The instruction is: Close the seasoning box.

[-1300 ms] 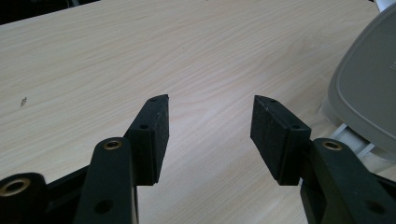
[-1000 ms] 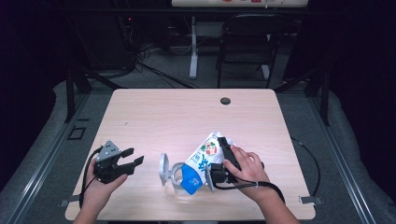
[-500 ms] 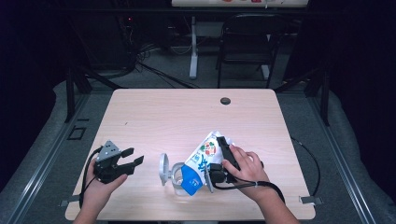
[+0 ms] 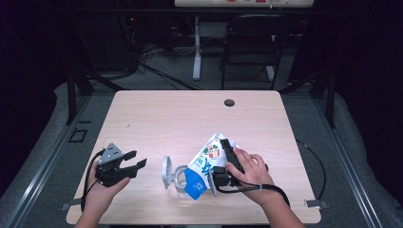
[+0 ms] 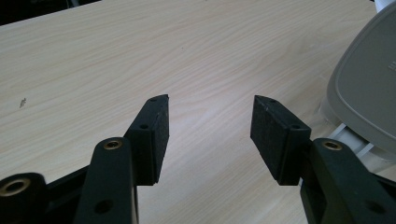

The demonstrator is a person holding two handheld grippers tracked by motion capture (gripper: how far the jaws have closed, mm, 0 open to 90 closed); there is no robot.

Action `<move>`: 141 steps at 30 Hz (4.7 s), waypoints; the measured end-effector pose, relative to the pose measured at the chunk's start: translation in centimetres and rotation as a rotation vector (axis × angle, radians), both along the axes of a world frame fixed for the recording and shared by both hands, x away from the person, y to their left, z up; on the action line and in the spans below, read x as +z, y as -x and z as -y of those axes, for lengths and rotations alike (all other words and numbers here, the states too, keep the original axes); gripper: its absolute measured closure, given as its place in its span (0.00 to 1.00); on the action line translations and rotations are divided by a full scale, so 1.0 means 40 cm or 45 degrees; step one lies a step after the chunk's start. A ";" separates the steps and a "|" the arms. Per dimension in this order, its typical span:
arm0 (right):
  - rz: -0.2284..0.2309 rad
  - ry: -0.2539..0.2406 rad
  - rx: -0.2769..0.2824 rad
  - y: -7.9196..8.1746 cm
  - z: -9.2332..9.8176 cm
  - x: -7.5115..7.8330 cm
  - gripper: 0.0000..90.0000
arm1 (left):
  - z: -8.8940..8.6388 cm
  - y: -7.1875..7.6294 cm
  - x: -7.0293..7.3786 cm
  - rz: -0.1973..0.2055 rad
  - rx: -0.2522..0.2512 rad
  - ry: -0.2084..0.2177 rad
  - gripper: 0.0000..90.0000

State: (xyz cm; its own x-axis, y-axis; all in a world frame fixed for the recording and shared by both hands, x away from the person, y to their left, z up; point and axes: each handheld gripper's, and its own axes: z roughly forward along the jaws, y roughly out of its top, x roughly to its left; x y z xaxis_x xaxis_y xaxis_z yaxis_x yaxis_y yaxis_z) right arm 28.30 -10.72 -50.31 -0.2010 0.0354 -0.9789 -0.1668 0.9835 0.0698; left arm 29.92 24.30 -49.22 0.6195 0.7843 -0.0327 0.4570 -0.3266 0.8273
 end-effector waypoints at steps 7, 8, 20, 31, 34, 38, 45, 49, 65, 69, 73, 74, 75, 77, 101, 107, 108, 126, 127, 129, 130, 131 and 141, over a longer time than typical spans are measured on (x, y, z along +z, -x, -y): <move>-0.001 0.000 0.001 0.000 0.000 0.000 0.58 | -0.002 0.000 0.001 0.002 0.002 0.001 0.53; 0.000 0.000 0.002 0.000 0.000 0.000 0.58 | -0.002 0.000 0.001 0.002 0.001 0.001 0.53; 0.011 0.017 0.006 0.001 -0.003 0.004 0.58 | -0.002 0.000 0.001 0.002 0.002 0.000 0.53; 0.013 0.021 0.008 0.001 -0.006 0.008 0.59 | -0.002 0.000 0.002 0.004 0.002 0.000 0.53; 0.015 0.020 0.008 0.002 -0.006 0.008 0.59 | -0.002 0.001 0.002 0.006 0.001 0.001 0.53; 0.015 0.022 0.007 0.002 -0.007 0.009 0.59 | -0.003 0.001 0.002 0.004 0.005 0.001 0.53; 0.027 0.028 0.019 0.002 -0.009 0.011 0.59 | -0.002 0.001 0.002 0.006 0.002 0.001 0.53; 0.026 0.030 0.018 0.002 -0.009 0.011 0.60 | -0.001 0.001 0.002 0.007 0.001 0.000 0.53; 0.036 0.040 0.016 0.002 -0.010 0.015 0.60 | -0.002 0.001 0.002 0.007 0.002 0.000 0.53; 0.041 0.042 0.019 0.002 -0.010 0.016 0.61 | -0.002 0.000 0.002 0.008 0.003 -0.001 0.53; 0.043 0.042 0.019 0.002 -0.011 0.017 0.61 | -0.002 0.000 0.002 0.009 0.002 0.000 0.53; 0.044 0.043 0.019 0.002 -0.011 0.018 0.61 | -0.002 0.000 0.002 0.009 0.002 -0.001 0.53; 0.045 0.053 0.013 0.003 -0.011 0.020 0.61 | -0.002 0.000 0.002 0.009 0.003 -0.001 0.53; 0.042 0.049 0.011 0.004 -0.012 0.020 0.62 | -0.002 0.000 0.002 0.008 0.003 0.000 0.53; 0.069 0.050 0.024 0.005 -0.009 0.031 0.63 | -0.001 0.000 0.000 0.005 0.003 -0.003 0.53; 0.083 0.043 0.025 0.006 -0.008 0.032 0.63 | -0.002 0.000 0.001 0.006 0.005 -0.003 0.53; 0.085 0.045 0.026 0.006 -0.008 0.032 0.63 | -0.002 0.000 0.001 0.006 0.005 -0.004 0.53; 0.107 0.047 0.022 0.007 -0.004 0.044 0.64 | -0.001 0.000 0.001 0.007 0.003 -0.004 0.53; 0.106 0.046 0.022 0.007 -0.004 0.044 0.64 | -0.001 0.000 0.000 0.007 0.003 -0.004 0.53; 0.107 0.038 0.031 0.006 -0.004 0.042 0.64 | -0.001 0.000 0.000 0.009 0.006 -0.003 0.53; 0.108 0.036 0.033 0.006 -0.005 0.042 0.64 | -0.001 0.000 0.000 0.008 0.005 -0.004 0.53; 0.109 0.036 0.034 0.006 -0.005 0.042 0.64 | -0.002 0.000 0.001 0.007 0.003 -0.004 0.53; 0.117 0.037 0.042 0.008 -0.008 0.045 0.64 | -0.001 0.000 0.001 0.008 0.003 -0.003 0.53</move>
